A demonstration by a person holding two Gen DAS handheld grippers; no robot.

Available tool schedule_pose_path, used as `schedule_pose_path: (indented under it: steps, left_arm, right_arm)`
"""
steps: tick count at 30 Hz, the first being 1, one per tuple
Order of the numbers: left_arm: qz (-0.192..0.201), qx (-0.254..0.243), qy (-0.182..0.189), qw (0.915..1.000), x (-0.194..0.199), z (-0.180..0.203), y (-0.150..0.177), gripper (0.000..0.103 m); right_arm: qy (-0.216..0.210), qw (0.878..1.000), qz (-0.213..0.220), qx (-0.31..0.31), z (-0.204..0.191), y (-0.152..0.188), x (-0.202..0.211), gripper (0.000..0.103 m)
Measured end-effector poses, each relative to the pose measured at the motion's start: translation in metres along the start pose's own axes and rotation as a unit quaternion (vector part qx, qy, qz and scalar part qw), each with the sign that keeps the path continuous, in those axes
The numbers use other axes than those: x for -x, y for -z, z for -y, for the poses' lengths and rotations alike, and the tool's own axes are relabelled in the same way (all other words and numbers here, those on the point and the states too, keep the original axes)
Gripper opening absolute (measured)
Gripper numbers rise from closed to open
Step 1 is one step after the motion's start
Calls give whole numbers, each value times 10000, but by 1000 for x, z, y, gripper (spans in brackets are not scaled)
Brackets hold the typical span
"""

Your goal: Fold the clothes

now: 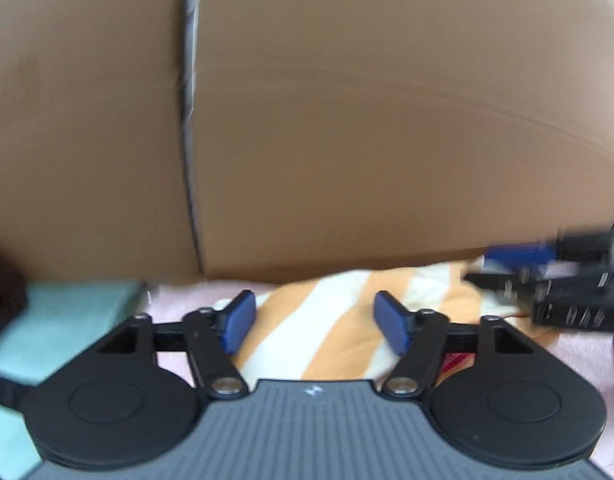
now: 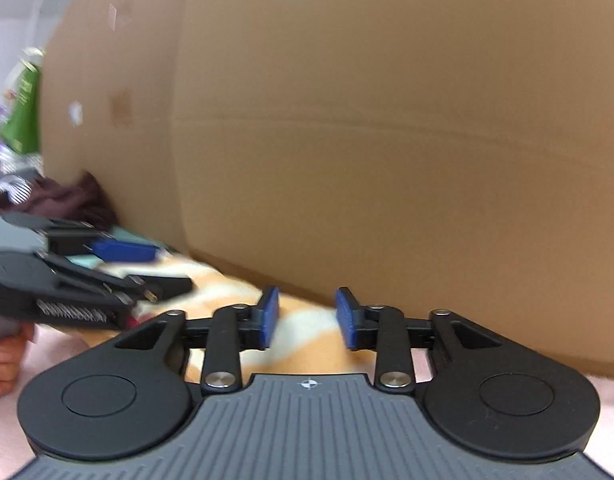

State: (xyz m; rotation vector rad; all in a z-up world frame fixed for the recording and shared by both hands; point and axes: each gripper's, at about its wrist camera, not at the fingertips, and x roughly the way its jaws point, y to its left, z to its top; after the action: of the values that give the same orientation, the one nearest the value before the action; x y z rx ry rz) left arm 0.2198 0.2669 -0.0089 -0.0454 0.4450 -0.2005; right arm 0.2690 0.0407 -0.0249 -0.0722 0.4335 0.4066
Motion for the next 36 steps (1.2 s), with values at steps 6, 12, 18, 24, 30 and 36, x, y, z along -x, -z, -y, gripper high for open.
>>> schedule_pose_path:
  steps: [6, 12, 18, 24, 30, 36]
  left_arm:
    - [-108, -148, 51, 9998, 0, 0, 0, 73]
    - [-139, -317, 9, 9994, -8, 6, -6, 74]
    - [470, -21, 184, 9987, 14, -8, -4, 94]
    - [623, -1308, 181, 9893, 25, 38, 3, 81]
    - [27, -794, 488, 9956, 13, 24, -3, 84]
    - [185, -776, 630, 9948, 28, 18, 2, 84]
  right_arm:
    - [-111, 9988, -231, -424, 18, 0, -6, 47]
    - [-192, 9982, -316, -482, 2, -10, -12, 48]
    - [-127, 9951, 195, -962, 13, -8, 19, 37]
    - [43, 9987, 281, -434, -30, -10, 46, 21]
    - [220, 9987, -177, -414, -45, 1, 30, 21]
    - [390, 9962, 39, -774, -40, 2, 61, 30]
